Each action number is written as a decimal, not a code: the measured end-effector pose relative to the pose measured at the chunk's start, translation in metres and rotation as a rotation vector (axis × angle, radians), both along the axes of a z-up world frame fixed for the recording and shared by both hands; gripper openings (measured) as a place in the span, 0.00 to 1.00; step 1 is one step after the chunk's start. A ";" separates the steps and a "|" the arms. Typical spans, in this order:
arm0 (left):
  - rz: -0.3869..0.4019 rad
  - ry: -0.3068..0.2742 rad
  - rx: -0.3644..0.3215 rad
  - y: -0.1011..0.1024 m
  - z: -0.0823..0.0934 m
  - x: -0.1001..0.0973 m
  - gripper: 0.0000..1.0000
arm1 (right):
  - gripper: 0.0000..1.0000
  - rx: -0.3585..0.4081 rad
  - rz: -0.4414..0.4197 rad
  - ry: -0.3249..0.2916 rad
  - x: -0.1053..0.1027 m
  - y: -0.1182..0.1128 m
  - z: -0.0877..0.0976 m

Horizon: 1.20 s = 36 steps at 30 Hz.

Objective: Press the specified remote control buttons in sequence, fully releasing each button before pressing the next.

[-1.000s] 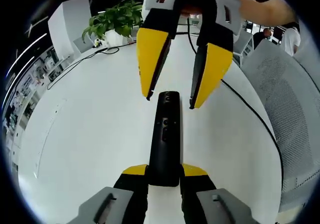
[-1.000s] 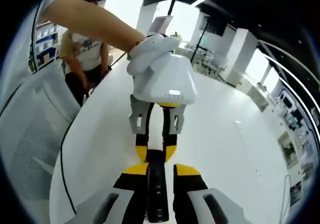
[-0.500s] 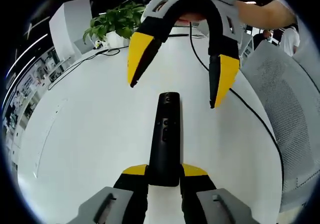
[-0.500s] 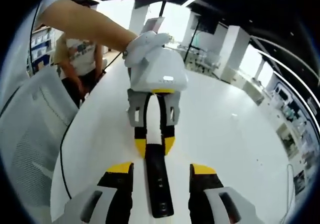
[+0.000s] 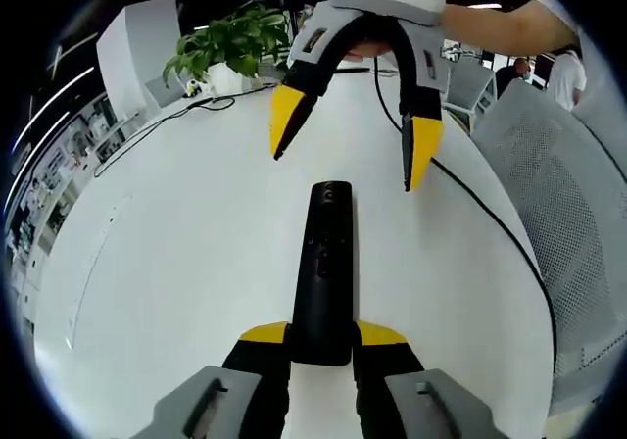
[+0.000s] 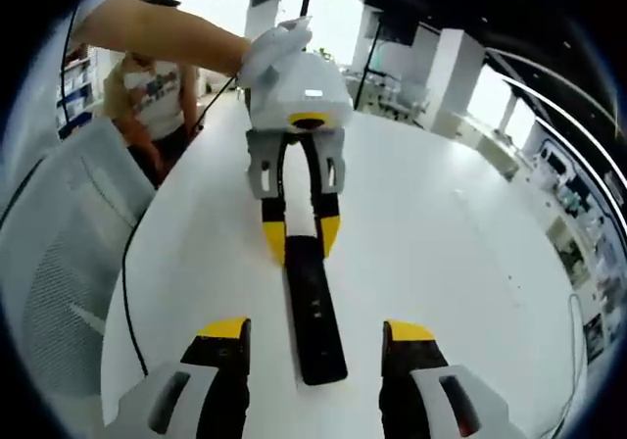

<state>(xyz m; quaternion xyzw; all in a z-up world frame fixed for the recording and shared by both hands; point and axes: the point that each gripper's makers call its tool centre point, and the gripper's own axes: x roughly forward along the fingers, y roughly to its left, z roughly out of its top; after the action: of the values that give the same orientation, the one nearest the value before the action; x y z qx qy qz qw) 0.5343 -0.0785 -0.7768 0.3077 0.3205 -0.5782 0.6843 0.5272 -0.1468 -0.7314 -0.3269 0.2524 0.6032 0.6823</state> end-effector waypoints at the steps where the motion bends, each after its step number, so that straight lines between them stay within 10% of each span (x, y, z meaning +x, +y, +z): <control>1: 0.000 0.000 -0.001 0.000 0.000 0.000 0.23 | 0.51 -0.003 0.001 0.000 0.000 -0.001 -0.001; 36: 0.000 -0.002 -0.046 0.001 0.000 0.000 0.23 | 0.38 -0.053 0.013 0.064 0.010 -0.021 -0.045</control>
<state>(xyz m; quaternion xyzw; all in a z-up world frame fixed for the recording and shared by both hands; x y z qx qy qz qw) 0.5346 -0.0775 -0.7763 0.2922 0.3063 -0.5851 0.6917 0.5368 -0.1679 -0.7759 -0.3268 0.2879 0.6109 0.6612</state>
